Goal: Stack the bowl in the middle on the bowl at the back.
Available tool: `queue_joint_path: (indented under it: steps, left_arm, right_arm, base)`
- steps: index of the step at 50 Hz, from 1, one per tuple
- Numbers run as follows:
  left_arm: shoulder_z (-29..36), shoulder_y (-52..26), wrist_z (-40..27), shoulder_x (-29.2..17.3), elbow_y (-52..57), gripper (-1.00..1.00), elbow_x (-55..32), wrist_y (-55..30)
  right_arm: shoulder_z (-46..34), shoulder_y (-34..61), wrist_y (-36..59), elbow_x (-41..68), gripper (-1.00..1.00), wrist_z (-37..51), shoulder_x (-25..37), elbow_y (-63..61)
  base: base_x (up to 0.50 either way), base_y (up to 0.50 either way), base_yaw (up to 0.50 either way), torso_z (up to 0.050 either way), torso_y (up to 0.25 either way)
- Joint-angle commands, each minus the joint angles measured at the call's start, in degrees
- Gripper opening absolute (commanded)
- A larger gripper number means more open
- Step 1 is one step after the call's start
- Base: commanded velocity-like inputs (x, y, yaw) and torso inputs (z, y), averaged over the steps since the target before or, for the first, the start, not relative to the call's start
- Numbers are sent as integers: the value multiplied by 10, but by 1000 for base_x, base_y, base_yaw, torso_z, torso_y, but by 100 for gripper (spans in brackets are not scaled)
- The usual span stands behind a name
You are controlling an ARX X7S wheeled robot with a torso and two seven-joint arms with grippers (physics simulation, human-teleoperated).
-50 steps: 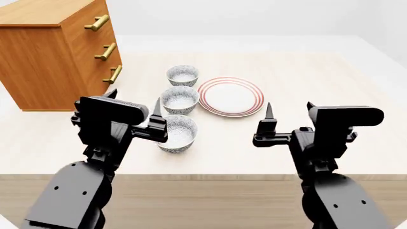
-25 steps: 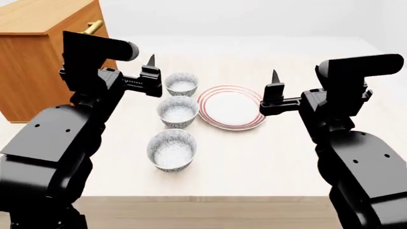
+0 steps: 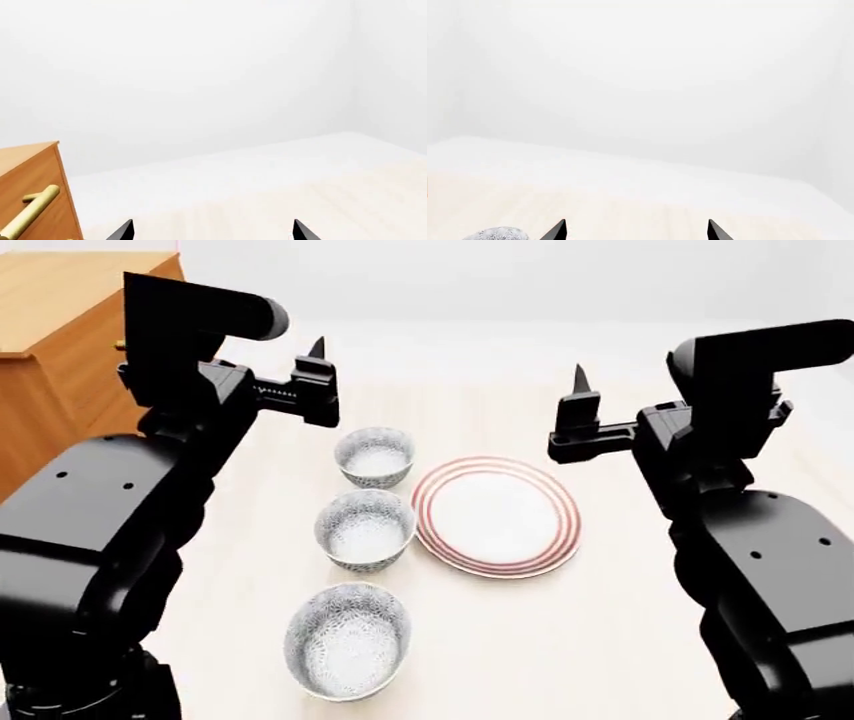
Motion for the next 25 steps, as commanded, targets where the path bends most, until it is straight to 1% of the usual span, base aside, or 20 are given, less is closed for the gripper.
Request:
queue_joint_path:
  steps: [1,8,13,18,23,24,25]
  left_arm:
    - [-1,-9,0,-2,5,100,-7,-18]
    - [-5,-14,-4,-1,-3,100,-10,-27]
    - [2,-21,-7,-6,-8,100,-9,-41]
    - [11,-64,-1,-13,-29,100,-24,-140]
    - [11,-119,5,-8,-78,100,-40,-239]
    - [9,-130,1,-6,-95,100,-41,-256]
    - [14,-140,-18,-11,-119,100,-64,-261]
  right_arm:
    - [-2,6,2,3,100,1,2,0]
    - [-3,6,-2,6,100,1,1,-1]
    - [0,8,3,4,100,8,0,-2]
    - [-5,18,19,5,100,12,1,-4]
    - [0,26,37,10,100,17,-1,-6]
    - [2,27,39,11,100,17,-3,-6]
    - [3,27,41,12,100,18,-4,-5]
  base:
    - [379,0,0,0,0]
    - [376,0,0,0,2]
    - [0,0,0,0,0]
    - [0,0,0,0,0]
    - [0,0,0,0,0]
    - [0,0,0,0,0]
    - [0,0,0,0,0]
